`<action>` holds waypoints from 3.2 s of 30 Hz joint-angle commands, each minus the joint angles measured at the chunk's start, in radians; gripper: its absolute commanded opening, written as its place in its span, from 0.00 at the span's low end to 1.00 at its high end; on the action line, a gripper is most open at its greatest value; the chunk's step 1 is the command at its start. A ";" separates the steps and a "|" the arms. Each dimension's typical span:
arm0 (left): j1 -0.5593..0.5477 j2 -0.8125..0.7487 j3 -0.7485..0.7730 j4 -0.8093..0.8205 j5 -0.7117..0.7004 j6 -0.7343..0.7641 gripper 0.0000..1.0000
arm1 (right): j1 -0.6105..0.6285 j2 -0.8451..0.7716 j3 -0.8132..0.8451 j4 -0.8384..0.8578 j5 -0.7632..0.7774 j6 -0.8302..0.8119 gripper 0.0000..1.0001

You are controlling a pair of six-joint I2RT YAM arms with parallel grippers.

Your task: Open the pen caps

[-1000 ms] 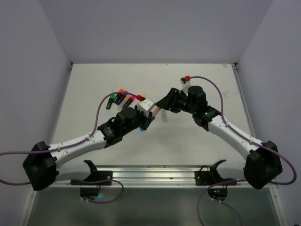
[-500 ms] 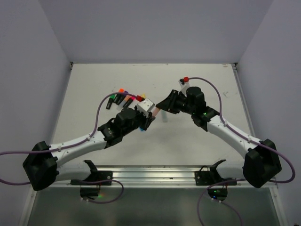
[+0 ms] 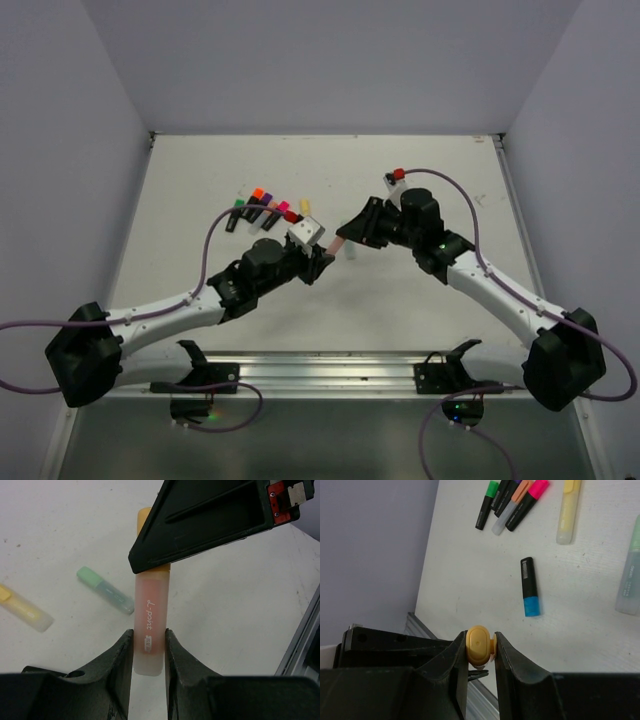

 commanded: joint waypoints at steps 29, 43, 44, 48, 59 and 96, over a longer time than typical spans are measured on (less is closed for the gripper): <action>0.004 0.207 -0.094 -0.099 0.028 -0.061 0.00 | -0.193 -0.165 0.048 0.034 0.010 -0.041 0.00; 0.004 0.151 0.133 -0.223 0.007 -0.043 0.02 | -0.193 -0.093 -0.016 0.187 -0.125 0.008 0.00; 0.004 0.148 0.155 -0.231 0.011 -0.041 0.06 | -0.191 -0.092 -0.016 0.189 -0.128 0.007 0.00; 0.004 0.125 0.181 -0.243 0.001 -0.035 0.39 | -0.189 -0.089 -0.009 0.194 -0.147 -0.013 0.00; 0.036 -0.048 0.196 -0.282 0.106 -0.058 0.91 | -0.189 -0.075 -0.004 0.220 -0.283 -0.119 0.00; 0.266 0.079 0.316 -0.082 0.751 -0.121 0.50 | -0.183 0.101 -0.072 0.955 -0.774 0.107 0.00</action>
